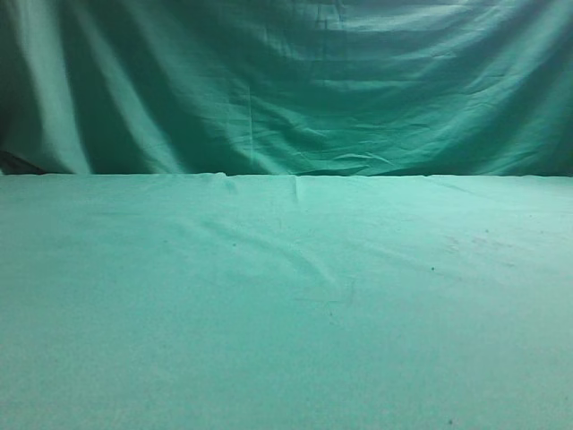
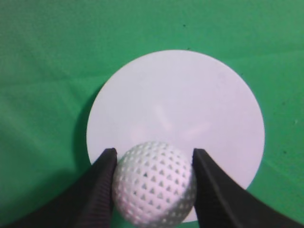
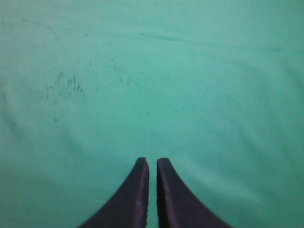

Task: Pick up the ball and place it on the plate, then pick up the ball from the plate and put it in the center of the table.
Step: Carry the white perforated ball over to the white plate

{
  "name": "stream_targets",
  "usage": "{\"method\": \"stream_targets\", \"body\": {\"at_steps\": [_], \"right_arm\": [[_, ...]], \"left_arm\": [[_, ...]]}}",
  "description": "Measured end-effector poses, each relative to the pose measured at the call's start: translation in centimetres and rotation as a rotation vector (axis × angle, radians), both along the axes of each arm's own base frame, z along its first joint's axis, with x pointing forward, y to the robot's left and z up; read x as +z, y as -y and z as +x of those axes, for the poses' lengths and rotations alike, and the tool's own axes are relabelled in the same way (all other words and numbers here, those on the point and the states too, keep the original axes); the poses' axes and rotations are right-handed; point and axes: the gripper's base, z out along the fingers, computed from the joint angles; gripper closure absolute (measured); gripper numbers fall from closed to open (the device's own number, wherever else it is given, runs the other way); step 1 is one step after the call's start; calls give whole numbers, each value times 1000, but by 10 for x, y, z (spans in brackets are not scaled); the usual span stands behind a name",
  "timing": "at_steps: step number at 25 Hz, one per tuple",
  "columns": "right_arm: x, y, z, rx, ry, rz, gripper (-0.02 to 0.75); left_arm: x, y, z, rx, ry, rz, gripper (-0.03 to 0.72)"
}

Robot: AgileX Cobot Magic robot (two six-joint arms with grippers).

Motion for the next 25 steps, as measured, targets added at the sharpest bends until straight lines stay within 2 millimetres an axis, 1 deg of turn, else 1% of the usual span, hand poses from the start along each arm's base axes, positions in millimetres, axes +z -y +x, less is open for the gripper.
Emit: {"method": "stream_targets", "body": {"at_steps": [7,18,20,24,25], "right_arm": [[0,-1,0,7,-5,7,690],[0,-1,0,9,-5,6,690],[0,-1,0,11,-5,5,690],[0,-1,0,11,-5,5,690],[0,-1,0,11,-5,8,690]], "left_arm": [[2,-6,1,71,11,43,379],[2,-6,1,83,13,39,379],[2,-6,1,84,13,38,300],[6,-3,4,112,14,-4,71],[10,-2,5,123,14,-21,41]]}}
